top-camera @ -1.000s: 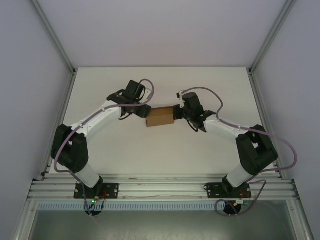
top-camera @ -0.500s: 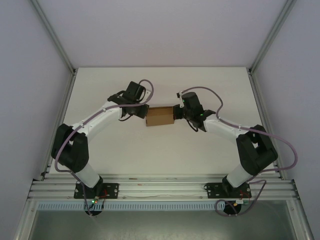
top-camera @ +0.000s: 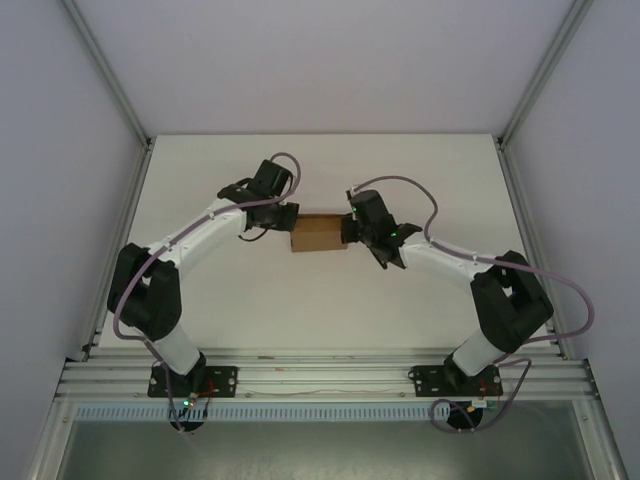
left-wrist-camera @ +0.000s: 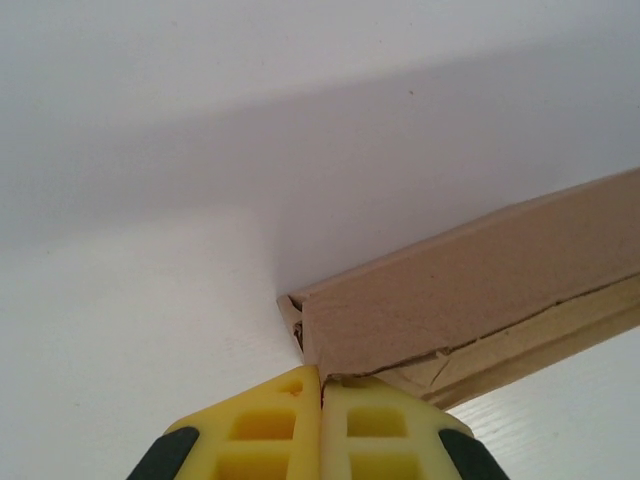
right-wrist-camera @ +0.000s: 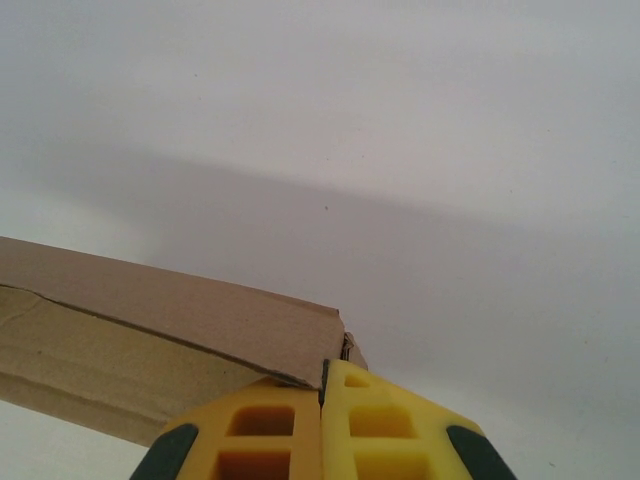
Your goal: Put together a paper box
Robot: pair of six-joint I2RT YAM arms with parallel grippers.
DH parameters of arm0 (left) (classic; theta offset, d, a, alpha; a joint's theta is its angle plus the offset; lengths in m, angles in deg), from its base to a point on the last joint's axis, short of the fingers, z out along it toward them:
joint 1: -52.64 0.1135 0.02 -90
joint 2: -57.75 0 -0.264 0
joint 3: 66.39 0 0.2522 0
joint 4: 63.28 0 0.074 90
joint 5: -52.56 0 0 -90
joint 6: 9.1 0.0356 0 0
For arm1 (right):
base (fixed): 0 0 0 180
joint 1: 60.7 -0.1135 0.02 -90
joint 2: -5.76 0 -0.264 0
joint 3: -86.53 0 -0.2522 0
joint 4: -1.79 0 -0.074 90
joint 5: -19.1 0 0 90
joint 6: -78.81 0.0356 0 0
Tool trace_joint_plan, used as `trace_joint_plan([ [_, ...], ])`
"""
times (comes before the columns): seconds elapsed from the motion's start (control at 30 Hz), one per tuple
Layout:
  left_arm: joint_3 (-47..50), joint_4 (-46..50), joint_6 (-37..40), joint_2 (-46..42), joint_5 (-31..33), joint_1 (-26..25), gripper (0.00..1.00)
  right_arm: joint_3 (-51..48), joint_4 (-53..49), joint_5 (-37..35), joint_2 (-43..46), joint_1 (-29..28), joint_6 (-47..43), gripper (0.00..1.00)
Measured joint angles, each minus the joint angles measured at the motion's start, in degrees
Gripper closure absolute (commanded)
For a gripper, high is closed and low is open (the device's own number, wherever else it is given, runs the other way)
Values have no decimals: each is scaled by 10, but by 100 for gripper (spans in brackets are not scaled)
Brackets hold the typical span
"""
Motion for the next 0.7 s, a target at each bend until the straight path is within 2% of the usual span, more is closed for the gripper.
trace_joint_plan([
  [0.17,-15,14,-66,10,-32,11,100,0,-7,-36,0,-17,10,100],
  [0.4,-19,11,-133,25,-149,60,100,0,-11,-49,0,-24,12,100],
  [0.7,-61,56,-146,49,-179,69,100,0,-13,-50,0,-24,12,100],
])
